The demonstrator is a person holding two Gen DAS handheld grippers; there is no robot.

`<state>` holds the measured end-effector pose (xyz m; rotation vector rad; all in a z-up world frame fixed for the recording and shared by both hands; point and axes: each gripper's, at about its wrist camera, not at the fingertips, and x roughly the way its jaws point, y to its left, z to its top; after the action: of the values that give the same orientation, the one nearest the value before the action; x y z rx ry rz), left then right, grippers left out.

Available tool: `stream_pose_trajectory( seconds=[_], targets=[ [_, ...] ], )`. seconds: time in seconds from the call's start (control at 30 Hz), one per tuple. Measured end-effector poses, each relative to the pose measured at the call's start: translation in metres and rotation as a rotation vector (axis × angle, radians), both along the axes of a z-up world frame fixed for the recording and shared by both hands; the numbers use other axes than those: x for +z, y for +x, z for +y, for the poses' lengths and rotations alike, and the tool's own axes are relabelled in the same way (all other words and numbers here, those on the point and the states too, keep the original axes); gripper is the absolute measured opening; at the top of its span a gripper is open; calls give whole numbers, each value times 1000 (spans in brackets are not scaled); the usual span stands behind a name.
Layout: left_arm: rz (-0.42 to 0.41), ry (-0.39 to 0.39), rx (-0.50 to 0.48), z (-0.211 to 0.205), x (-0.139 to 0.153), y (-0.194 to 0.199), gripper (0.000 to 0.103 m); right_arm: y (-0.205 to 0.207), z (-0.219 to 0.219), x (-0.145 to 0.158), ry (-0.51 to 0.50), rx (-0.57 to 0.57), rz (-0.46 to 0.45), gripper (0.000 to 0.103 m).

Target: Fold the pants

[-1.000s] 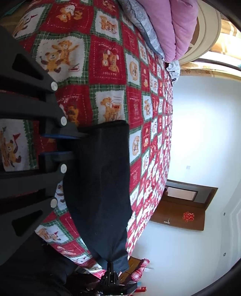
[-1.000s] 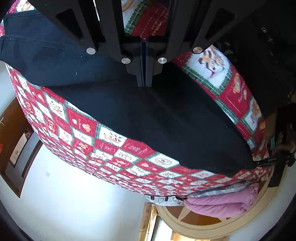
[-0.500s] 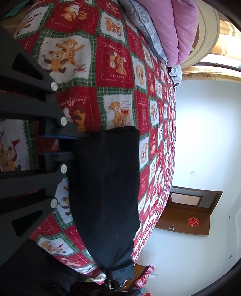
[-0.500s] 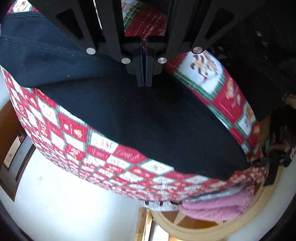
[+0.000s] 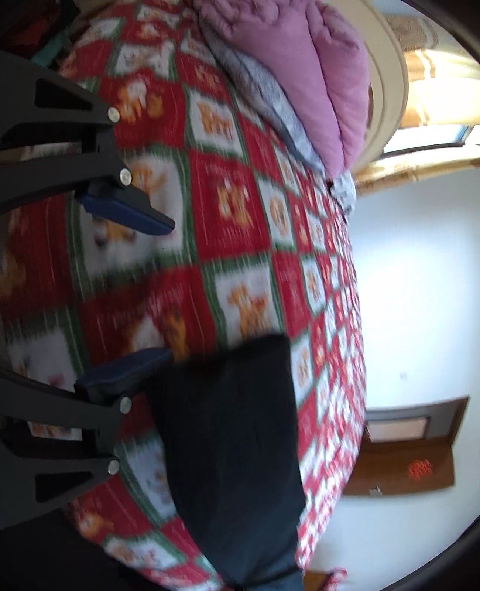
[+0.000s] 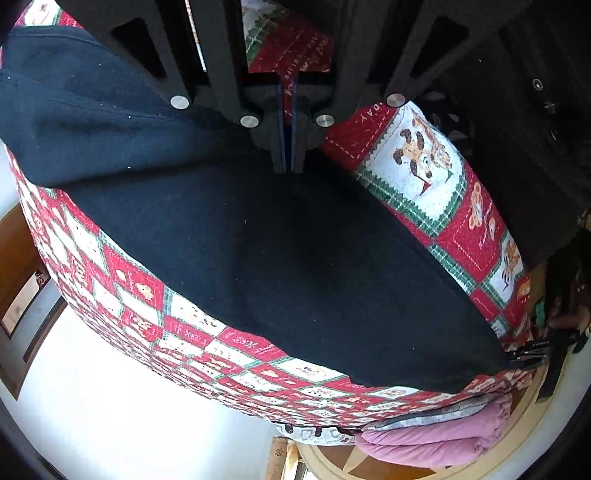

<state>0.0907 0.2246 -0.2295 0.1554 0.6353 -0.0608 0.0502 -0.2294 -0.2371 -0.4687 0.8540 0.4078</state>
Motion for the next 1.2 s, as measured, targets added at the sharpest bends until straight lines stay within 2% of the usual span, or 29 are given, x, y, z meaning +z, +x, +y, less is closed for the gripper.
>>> stream_pose_trajectory(
  seconds=[0.07, 0.13, 0.2, 0.3, 0.33, 0.37, 0.4, 0.43, 0.47, 0.6, 0.7, 0.8, 0.87, 0.97, 1.03, 1.2],
  targets=[
    [27, -20, 50, 15, -3, 2, 67, -1, 0, 0, -12, 3, -2, 3],
    [17, -70, 98, 29, 0, 0, 67, 0, -1, 2, -7, 0, 2, 3],
    [-18, -139, 128, 40, 10, -5, 67, 0, -6, 7, 22, -11, 5, 3],
    [-77, -164, 134, 33, 36, -7, 71, 0, -15, 17, 70, -37, 4, 3],
    [-96, -165, 123, 25, 44, -7, 72, 0, -20, 21, 90, -53, 1, 7],
    [-111, -171, 107, 17, 50, -8, 76, 1, -23, 23, 100, -64, 0, 14],
    [-125, -182, 81, 8, 57, -7, 80, 2, -29, 26, 120, -88, -2, 46],
    [-142, -205, 32, -10, 65, -6, 81, 2, -36, 29, 144, -107, 0, 72],
    [-147, -219, -1, -22, 69, -5, 82, 2, -44, 33, 169, -133, -6, 73],
    [-120, -249, -189, -96, 76, 5, 83, 3, -81, 48, 257, -221, -9, 73],
    [-83, -243, -325, -157, 69, 12, 84, 3, -128, 65, 326, -352, -44, 73],
    [-50, -250, -434, -212, 58, 17, 84, 1, -194, 81, 439, -555, -82, 73],
    [-31, -261, -475, -234, 51, 19, 84, -4, -246, 90, 508, -727, -128, 71],
    [-4, -292, -499, -258, 42, 19, 84, -16, -301, 94, 592, -890, -174, 62],
    [9, -300, -496, -261, 38, 20, 84, -21, -327, 92, 643, -959, -179, 58],
    [16, -321, -441, -250, 32, 26, 84, -23, -358, 77, 730, -1024, -168, 57]
  ],
)
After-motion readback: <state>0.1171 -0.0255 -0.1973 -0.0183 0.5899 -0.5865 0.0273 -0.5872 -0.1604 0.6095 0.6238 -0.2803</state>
